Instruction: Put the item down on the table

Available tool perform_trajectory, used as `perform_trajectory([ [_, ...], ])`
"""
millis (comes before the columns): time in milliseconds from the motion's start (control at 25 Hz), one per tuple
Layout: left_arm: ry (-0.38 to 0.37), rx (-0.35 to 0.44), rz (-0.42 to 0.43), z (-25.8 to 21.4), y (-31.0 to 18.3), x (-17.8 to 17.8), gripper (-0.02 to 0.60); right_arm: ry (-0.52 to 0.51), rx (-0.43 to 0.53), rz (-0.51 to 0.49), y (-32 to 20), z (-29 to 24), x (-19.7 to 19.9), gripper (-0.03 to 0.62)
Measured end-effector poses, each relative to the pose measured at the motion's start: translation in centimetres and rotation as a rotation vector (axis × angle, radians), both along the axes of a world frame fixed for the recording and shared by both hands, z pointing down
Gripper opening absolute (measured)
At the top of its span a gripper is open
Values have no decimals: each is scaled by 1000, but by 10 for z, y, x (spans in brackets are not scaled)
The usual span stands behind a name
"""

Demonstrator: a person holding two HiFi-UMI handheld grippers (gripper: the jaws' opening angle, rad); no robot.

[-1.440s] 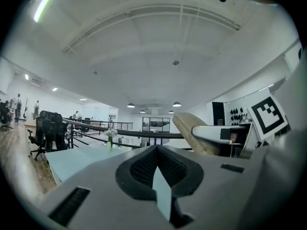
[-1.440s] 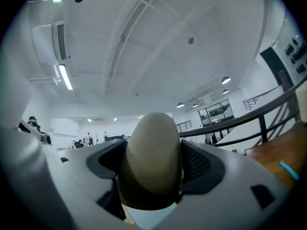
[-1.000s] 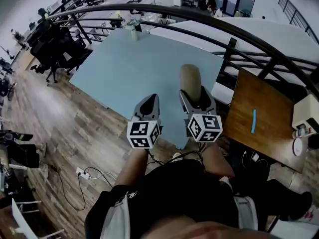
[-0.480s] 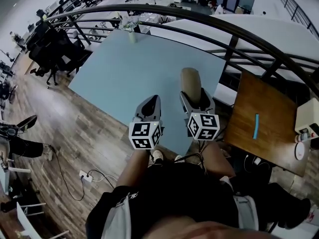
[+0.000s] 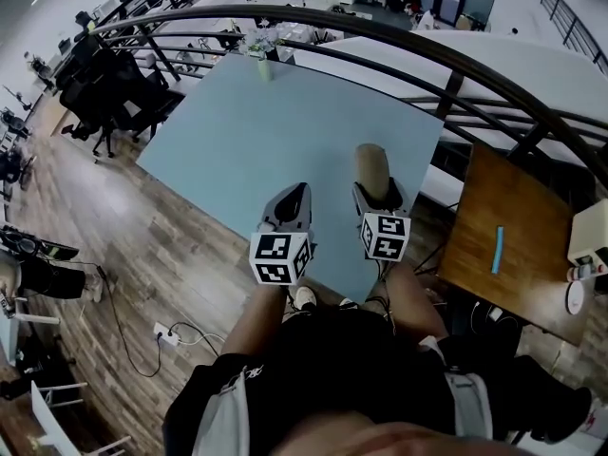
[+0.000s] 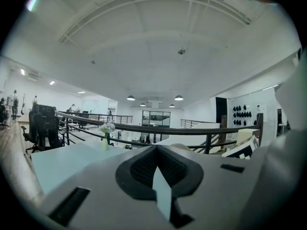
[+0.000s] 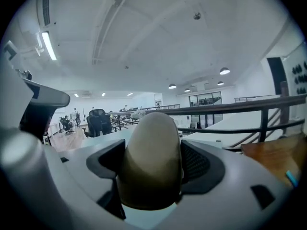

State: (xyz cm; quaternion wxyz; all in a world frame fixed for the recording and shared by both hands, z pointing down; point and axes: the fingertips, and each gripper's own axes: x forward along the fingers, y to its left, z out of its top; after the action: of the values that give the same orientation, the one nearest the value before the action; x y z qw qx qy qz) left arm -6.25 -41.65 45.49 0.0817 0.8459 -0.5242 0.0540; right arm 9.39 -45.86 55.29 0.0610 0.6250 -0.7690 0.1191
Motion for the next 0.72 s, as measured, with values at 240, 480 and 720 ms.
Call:
perform_trajectory([
  [240,-3,-23,-6,10,-10,-18,11,11,-124,32,-19,59,-3,367],
  [480,-7,-46,-19,18,-20,-42,11,63,-233,43,-23,112,-15,367],
  [720,-6,-65,-28,23,-27,-54,11,85,-337,34,-23,159,-25,367],
])
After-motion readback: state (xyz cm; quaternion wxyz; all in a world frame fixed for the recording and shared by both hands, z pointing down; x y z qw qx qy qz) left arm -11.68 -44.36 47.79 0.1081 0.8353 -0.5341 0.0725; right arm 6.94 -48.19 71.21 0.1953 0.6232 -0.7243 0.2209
